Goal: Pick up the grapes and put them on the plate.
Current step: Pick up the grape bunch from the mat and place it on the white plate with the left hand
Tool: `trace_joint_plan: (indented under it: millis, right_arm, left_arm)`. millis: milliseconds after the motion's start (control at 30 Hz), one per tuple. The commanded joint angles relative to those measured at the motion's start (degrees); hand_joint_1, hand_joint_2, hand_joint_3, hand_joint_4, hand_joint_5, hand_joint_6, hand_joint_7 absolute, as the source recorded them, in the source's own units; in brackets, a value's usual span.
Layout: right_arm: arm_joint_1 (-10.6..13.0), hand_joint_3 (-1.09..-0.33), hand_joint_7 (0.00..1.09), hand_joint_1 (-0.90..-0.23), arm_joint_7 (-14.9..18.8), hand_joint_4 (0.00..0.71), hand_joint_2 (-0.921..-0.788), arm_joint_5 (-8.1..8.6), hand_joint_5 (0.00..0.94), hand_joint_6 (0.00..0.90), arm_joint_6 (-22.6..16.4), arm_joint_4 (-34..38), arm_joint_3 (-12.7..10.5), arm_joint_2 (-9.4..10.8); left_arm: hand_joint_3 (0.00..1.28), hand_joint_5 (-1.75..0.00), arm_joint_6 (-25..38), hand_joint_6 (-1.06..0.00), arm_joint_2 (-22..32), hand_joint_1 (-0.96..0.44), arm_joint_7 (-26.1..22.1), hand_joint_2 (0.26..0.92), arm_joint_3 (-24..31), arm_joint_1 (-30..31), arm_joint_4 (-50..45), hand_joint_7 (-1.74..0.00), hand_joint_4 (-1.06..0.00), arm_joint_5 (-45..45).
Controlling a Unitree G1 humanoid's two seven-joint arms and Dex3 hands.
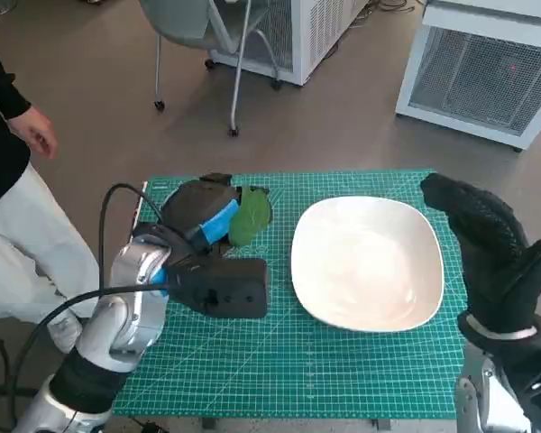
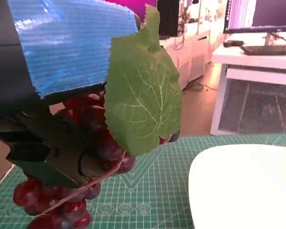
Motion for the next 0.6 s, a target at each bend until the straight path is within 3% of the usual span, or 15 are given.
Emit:
trace_joint_plan:
  millis: [33,267,467,600]
  right_arm:
    - [0.3,-0.67,0.68,-0.545,-0.1,0.361,-0.921,-0.24,0.0,-0.001,0.1,0.7,-0.4,0.0]
    - [0.6,-0.672,0.68,-0.542,-0.1,0.36,-0.921,0.08,0.0,-0.001,0.0,0.4,-0.7,-0.1]
    - [1.1,-0.674,0.68,-0.539,-0.2,0.359,-0.921,0.29,0.0,-0.001,0.1,-0.4,-1.0,-0.2]
    - [1.4,-0.674,0.68,-0.536,-0.4,0.359,-0.921,0.32,0.0,-0.001,0.4,-1.2,-1.3,-0.2]
  left_arm:
    - [0.64,-1.4,-0.4,-0.64,-0.9,0.0,-0.2,0.624,-0.3,-1.4,1.0,-1.21,-0.6,0.5]
    - [0.68,-1.37,0.6,-0.6,-2.2,0.0,-2.3,0.61,-0.6,-3.3,0.8,-1.33,-0.59,0.7]
    - [0.6,-1.47,2.1,-0.65,-4.0,0.01,-3.9,0.648,-1.9,-5.4,0.6,-1.09,-0.62,2.1]
    - [0.54,-1.45,2.5,-0.67,-6.4,0.0,-4.1,0.67,-3.3,-7.3,1.5,-1.04,-0.64,3.0]
